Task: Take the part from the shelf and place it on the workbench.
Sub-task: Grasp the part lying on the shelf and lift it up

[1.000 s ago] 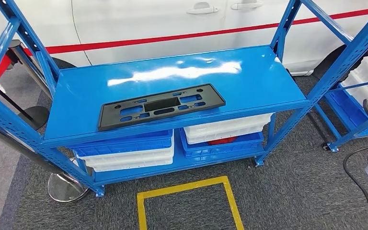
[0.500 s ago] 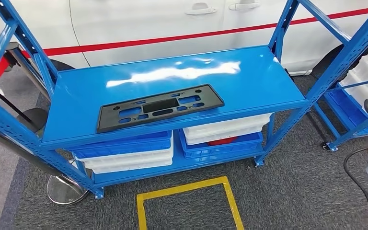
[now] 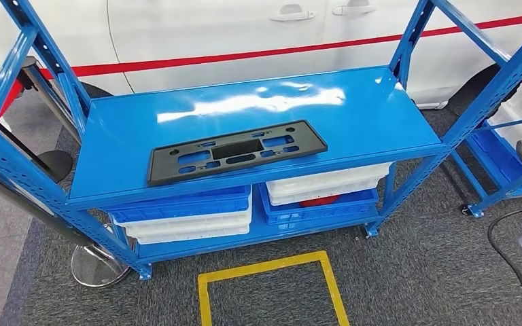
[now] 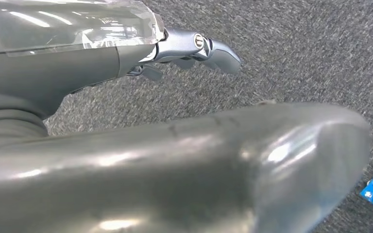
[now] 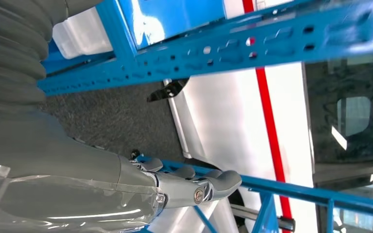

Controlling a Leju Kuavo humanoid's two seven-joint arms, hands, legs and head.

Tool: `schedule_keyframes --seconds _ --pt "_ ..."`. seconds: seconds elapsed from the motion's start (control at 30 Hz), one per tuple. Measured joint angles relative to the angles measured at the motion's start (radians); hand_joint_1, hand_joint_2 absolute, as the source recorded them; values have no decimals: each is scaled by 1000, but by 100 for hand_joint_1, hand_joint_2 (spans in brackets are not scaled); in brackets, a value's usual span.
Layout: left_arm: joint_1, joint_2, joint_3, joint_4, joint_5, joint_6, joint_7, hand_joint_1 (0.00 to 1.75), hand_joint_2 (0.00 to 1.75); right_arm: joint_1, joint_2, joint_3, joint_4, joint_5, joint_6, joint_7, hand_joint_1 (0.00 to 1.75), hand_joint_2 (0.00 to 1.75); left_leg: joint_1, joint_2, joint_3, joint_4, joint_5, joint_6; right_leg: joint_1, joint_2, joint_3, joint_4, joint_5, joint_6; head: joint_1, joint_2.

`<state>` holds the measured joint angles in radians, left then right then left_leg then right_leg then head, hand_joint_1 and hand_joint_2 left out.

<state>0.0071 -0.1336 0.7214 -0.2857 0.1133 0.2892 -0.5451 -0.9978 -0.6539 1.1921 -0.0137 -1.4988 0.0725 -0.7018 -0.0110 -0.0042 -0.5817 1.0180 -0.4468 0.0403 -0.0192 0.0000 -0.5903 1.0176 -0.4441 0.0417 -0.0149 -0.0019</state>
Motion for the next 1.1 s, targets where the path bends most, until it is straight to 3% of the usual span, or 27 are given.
schedule_keyframes --seconds 0.07,0.13,0.23,0.27,0.33,0.43,0.5,0.57,0.63,0.7,0.73,0.8,0.87,0.9,0.93,1.0,1.03,1.1 --pt "0 0 0 0 0 0 0 0 0 0 0 0 0 0 0 0 0 175 -1 0 -2 1 -2 -9 0 0 -2 -3 3 -10 0 0" --pt "1 0 0 0 0 0 0 0 0 -1 0 0 0 0 0 0 0 175 0 0 -16 35 -28 -21 -5 -2 0 -8 6 -22 -1 0" --pt "1 0 0 0 0 0 0 0 0 -2 1 0 0 0 0 0 0 175 6 1 -100 220 -122 -34 -6 -3 0 -9 6 -31 -2 0" --pt "1 0 0 0 0 0 0 0 0 -1 1 0 0 0 0 0 0 175 8 1 -128 276 -140 -36 -6 -3 0 -9 6 -32 -2 0" --pt "2 0 0 0 0 0 0 0 0 -1 1 0 0 0 0 0 0 175 9 1 -153 324 -147 -37 -6 -3 0 -8 5 -32 -2 0" --pt "2 0 0 0 0 0 0 0 0 -1 1 0 0 0 0 0 0 175 10 1 -154 325 -144 -37 -6 -3 0 -8 5 -32 -2 0" --pt "2 0 0 0 0 0 0 0 0 -1 1 0 0 0 0 0 0 175 10 1 -152 322 -140 -37 -6 -3 0 -7 5 -33 -2 0" --pt "2 0 0 0 0 0 0 0 0 -1 1 0 0 0 0 0 0 175 11 1 -118 245 -92 -35 -6 -2 2 -6 4 -31 -2 0" --pt "1 0 0 0 0 0 0 0 0 -2 1 0 0 0 0 0 0 175 8 0 -44 89 -25 -22 -4 0 5 -5 2 -19 -2 0" --pt "0 0 0 1 0 0 0 0 0 -3 1 0 0 0 0 0 0 175 7 1 0 -7 8 1 -6 0 -3 16 -17 1 0 0" --pt "0 0 0 1 0 0 -1 0 0 -5 0 0 0 0 0 0 0 175 7 1 1 -15 14 9 -7 1 -19 50 -39 10 1 0" --pt "-1 -1 0 1 0 0 -1 0 0 -5 0 0 0 0 0 0 0 175 8 1 2 -21 18 15 -7 1 -77 176 -105 15 2 0" --pt "0 -1 0 1 0 0 -1 0 0 0 1 0 0 0 0 0 0 175 7 1 2 -20 18 15 -8 0 -122 266 -130 19 3 0" --pt "1 -2 0 1 0 0 0 0 0 1 1 0 0 0 0 0 0 175 7 1 2 -19 17 15 -8 0 -119 257 -113 19 2 0" --pt "1 -2 0 1 0 0 0 0 0 2 0 0 0 0 0 0 0 175 7 1 3 -17 16 14 -8 0 -96 208 -79 18 3 0" --pt "1 -3 0 1 0 0 0 0 0 0 0 0 0 0 0 0 0 175 5 0 3 -11 11 8 -6 -1 -26 66 -16 13 3 0" --pt "0 -3 0 1 0 0 0 0 0 -1 0 0 0 0 0 0 0 175 4 0 2 -8 9 3 -3 0 -3 18 -1 8 2 0" --pt "0 -3 0 1 0 0 0 0 0 -1 0 0 0 0 0 0 0 175 1 -1 -1 -6 8 -4 3 1 6 -6 1 -3 1 0"
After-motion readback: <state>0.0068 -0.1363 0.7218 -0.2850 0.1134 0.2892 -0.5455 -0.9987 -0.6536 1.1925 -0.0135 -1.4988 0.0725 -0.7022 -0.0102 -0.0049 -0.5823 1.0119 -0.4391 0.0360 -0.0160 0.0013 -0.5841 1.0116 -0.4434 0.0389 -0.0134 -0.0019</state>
